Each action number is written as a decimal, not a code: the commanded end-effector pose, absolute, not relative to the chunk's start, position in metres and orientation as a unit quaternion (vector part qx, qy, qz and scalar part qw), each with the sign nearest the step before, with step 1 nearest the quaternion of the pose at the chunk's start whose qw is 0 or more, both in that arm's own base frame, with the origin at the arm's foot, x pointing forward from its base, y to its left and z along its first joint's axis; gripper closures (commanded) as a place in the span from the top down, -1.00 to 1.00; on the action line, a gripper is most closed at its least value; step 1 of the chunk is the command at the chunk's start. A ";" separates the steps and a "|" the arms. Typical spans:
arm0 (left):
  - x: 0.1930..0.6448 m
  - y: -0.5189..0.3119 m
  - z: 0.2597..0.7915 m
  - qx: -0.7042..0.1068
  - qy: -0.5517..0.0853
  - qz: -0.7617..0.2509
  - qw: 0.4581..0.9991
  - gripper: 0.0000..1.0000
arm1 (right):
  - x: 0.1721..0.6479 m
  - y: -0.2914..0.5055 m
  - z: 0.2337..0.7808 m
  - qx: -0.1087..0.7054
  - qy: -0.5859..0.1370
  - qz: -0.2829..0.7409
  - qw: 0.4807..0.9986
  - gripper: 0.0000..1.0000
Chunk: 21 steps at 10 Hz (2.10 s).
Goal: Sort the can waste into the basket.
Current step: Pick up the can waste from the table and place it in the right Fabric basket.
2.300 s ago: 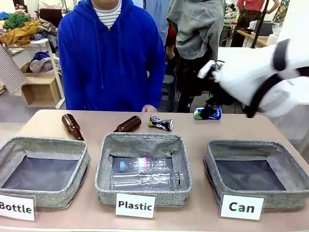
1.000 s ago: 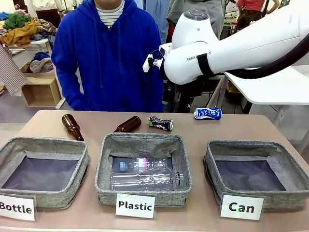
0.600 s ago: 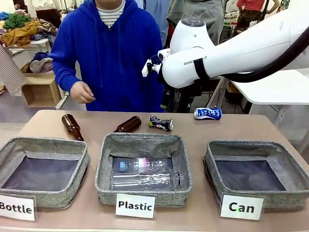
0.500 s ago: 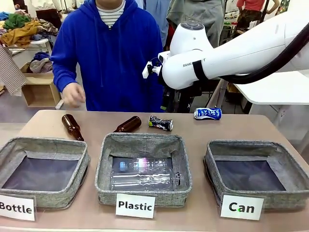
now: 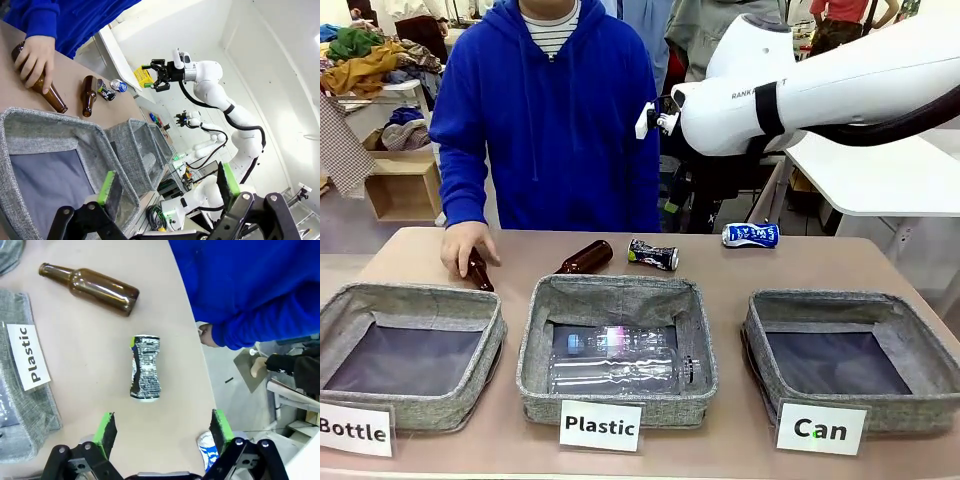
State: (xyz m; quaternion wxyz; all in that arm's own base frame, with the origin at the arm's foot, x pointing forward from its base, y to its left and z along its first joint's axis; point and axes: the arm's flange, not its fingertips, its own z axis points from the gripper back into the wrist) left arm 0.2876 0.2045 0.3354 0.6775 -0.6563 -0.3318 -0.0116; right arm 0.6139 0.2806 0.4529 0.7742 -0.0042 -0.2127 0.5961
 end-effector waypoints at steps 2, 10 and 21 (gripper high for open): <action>0.289 0.203 0.337 -0.658 -0.345 -0.019 0.669 1.00 | 0.648 0.294 0.407 0.017 -0.182 0.612 0.769 1.00; 0.288 0.205 0.335 -0.656 -0.332 -0.012 0.678 1.00 | 0.687 0.306 0.337 0.031 -0.129 0.617 0.775 1.00; 0.154 0.365 0.433 -0.687 -0.520 -0.020 0.507 1.00 | 0.711 0.311 0.303 0.058 -0.078 0.617 0.781 -0.73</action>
